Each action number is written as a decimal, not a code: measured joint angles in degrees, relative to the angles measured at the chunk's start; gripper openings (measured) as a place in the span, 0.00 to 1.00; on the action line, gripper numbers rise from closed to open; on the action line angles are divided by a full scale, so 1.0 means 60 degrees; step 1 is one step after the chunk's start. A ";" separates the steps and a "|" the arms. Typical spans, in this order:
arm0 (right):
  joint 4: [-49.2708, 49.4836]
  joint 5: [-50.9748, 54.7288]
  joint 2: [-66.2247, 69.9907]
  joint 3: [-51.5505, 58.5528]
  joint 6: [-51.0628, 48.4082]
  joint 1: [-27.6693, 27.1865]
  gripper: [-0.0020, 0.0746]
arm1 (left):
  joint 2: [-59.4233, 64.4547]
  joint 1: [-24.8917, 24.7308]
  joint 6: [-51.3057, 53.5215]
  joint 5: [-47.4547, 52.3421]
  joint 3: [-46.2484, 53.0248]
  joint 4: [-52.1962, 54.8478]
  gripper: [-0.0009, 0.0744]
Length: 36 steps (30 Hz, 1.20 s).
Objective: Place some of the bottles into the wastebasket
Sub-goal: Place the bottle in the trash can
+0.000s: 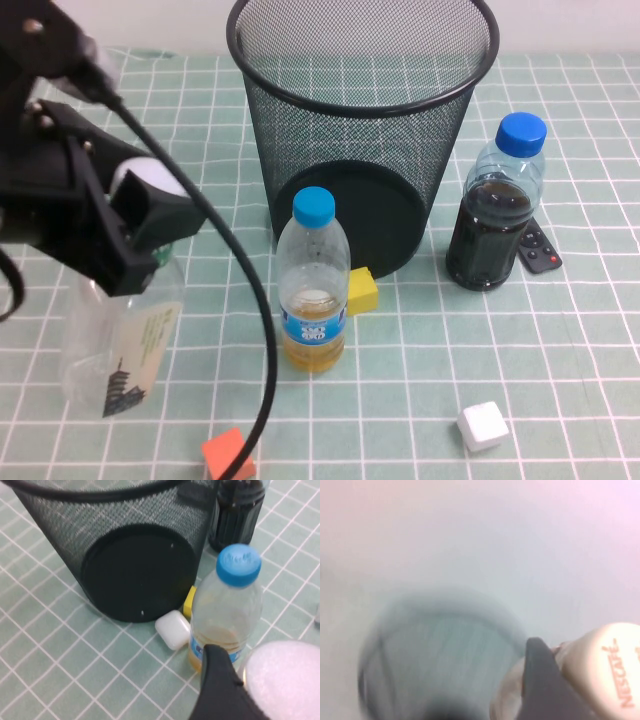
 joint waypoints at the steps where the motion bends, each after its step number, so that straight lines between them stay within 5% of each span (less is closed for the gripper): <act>1: -0.0024 -0.0277 0.0252 -0.0631 -0.0107 0.0000 0.41 | 0.0121 0.0000 0.0000 0.0018 0.0000 0.0013 0.46; 12: 0.1462 -0.1027 0.5584 -0.3546 -0.1032 0.0000 0.41 | 0.0765 0.0000 -0.0003 0.0018 0.0000 0.0048 0.46; 20: 0.2006 0.0108 0.8380 -0.5041 -0.1082 0.0000 0.41 | 0.0765 0.0000 -0.0019 0.0057 0.0000 0.0048 0.46; 28: 0.1665 0.1071 0.8639 -0.5597 -0.0973 0.0000 0.67 | 0.0765 0.0000 -0.0019 0.0099 0.0000 0.0048 0.46; 31: 0.1178 0.1597 0.8141 -0.5666 -0.0940 0.0000 0.59 | 0.0765 0.0000 -0.0019 -0.0061 0.0000 0.0048 0.46; 36: 0.0284 0.2608 0.6865 -0.5766 -0.1131 0.0000 0.19 | 0.1011 0.0000 0.0073 -0.0645 -0.0544 0.0027 0.46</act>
